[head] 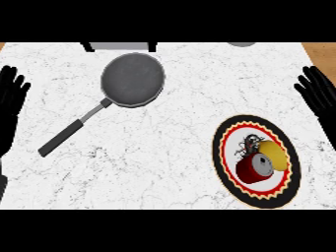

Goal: Pick the lemon from the plate and place it in the pan

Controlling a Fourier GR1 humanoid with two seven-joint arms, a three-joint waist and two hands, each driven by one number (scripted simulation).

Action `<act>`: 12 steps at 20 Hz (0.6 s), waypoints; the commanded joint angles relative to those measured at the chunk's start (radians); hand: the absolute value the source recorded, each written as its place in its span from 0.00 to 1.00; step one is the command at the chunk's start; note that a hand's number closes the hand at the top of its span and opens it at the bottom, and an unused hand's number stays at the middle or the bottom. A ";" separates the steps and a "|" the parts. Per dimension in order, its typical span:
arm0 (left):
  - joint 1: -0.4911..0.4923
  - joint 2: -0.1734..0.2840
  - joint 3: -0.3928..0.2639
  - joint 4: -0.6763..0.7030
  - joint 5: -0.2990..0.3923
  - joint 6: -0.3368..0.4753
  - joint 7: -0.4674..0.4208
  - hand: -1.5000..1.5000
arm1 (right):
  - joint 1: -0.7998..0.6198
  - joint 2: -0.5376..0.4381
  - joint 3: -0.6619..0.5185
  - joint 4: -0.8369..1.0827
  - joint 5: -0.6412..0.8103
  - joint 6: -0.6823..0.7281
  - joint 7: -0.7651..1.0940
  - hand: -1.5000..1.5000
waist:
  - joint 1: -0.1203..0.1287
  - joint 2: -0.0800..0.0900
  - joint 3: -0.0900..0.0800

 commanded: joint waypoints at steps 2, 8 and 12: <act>0.009 0.023 -0.021 0.061 -0.050 0.020 0.061 0.50 | -0.040 -0.032 0.012 -0.017 -0.095 0.170 -0.038 0.00 | 0.030 0.010 0.047; 0.106 0.085 -0.053 0.149 -0.126 0.031 0.123 0.50 | -0.127 -0.224 -0.032 -0.091 0.161 0.201 -0.145 1.00 | -0.003 -0.008 0.023; 0.102 0.092 -0.068 0.211 -0.171 0.049 0.150 0.50 | 0.067 0.076 -0.157 0.143 -0.116 0.135 -0.341 1.00 | 0.006 0.020 0.052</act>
